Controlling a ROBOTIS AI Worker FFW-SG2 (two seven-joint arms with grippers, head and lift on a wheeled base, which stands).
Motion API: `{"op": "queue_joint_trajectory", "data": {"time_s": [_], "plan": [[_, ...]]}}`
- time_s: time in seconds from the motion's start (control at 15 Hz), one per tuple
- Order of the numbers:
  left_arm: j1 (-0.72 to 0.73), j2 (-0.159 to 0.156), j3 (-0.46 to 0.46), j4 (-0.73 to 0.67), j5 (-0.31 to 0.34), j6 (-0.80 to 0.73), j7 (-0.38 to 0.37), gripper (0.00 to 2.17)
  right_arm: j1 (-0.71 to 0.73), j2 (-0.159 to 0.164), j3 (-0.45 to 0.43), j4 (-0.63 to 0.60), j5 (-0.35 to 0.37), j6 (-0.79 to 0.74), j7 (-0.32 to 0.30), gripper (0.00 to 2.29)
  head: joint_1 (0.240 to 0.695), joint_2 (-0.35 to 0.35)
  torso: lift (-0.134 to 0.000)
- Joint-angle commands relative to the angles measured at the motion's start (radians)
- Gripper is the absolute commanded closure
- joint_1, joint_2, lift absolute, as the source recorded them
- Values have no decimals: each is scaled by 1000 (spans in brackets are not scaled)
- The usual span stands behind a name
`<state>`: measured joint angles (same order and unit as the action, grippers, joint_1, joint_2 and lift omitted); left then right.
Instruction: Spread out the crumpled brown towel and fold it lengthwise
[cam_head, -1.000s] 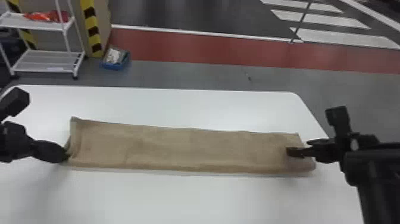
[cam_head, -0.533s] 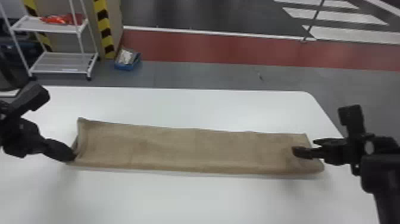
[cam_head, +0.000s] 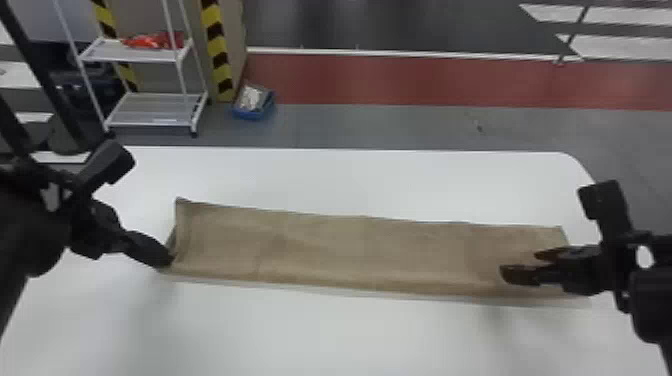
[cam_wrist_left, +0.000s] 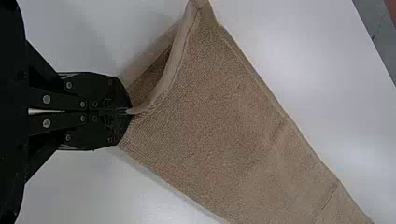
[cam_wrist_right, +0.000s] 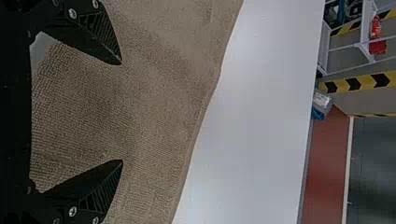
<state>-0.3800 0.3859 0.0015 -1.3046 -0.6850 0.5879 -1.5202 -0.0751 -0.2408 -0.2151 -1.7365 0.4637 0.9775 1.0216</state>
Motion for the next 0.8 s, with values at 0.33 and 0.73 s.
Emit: {"op": "queue_joint_trajectory", "data": {"time_s": [0.33,0.73], "plan": [[4,11,0,-42,-42,40,0,2138,18,-2,40,28,95,-36,-21,151,695,-29,-124],[16,25,-5,-44,-90,37,20,1976,17,0,43,37,104,-39,-38,151,695,-13,-124]]}}
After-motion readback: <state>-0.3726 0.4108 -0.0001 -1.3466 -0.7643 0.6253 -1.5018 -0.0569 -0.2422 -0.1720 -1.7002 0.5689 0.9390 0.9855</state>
